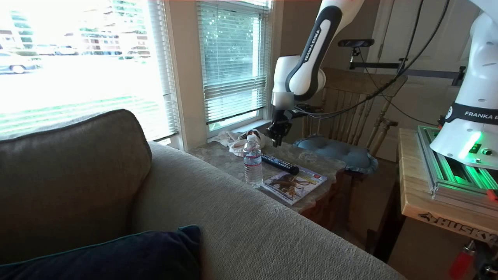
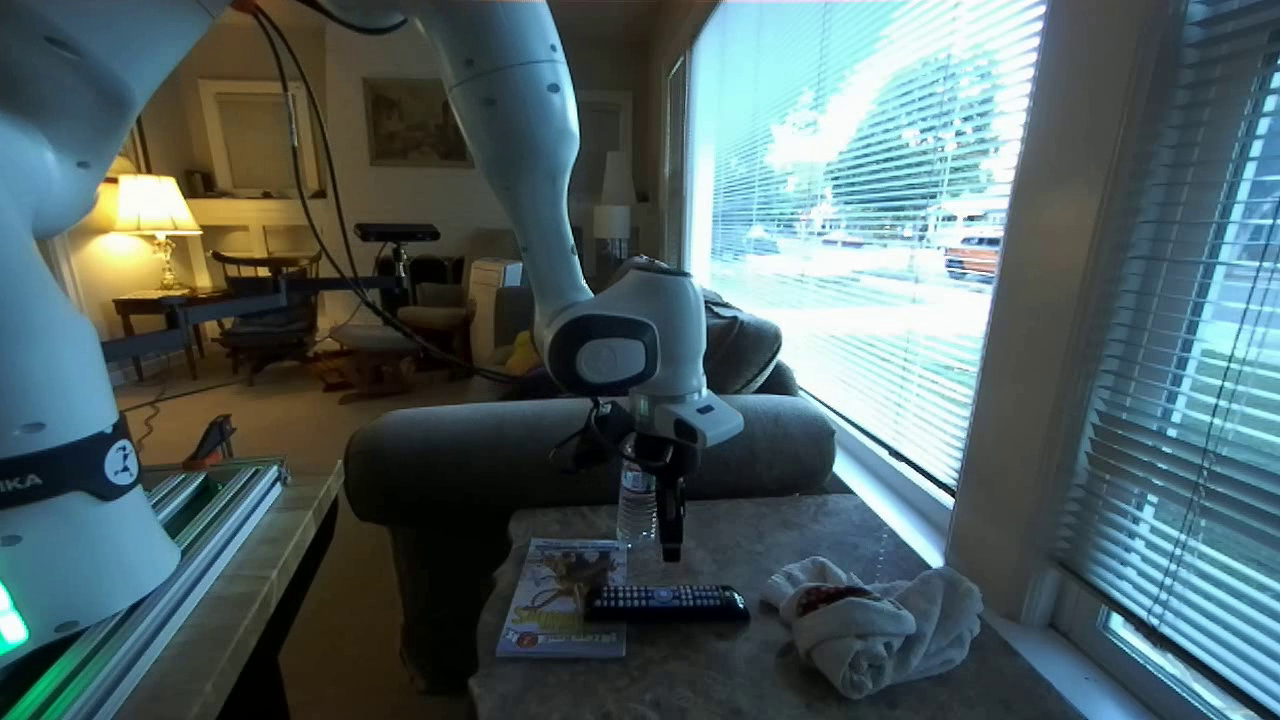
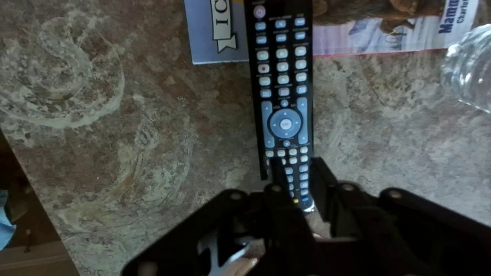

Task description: Turn the remote control to the left and press a button on the remote control.

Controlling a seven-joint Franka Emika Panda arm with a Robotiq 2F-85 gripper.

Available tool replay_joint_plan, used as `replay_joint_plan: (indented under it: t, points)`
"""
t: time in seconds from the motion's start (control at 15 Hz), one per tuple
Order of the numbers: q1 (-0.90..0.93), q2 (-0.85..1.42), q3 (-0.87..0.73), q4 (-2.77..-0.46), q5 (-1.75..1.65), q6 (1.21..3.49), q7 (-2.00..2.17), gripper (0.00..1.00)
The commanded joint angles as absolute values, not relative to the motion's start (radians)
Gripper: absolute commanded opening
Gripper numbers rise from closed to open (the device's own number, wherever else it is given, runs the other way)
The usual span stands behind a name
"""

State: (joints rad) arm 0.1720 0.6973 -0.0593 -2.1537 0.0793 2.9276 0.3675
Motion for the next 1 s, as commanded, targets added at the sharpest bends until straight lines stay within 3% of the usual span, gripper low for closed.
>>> replay_joint_plan:
  t: [0.0, 0.4, 0.93]
  points:
    - [0.136, 0.605, -0.023, -2.219, 0.114, 2.896, 0.326, 0.54]
    - [0.124, 0.547, -0.024, -2.260, 0.103, 2.888, 0.325, 0.97]
    - [0.118, 0.474, -0.038, -2.316, 0.060, 2.848, 0.220, 1.00]
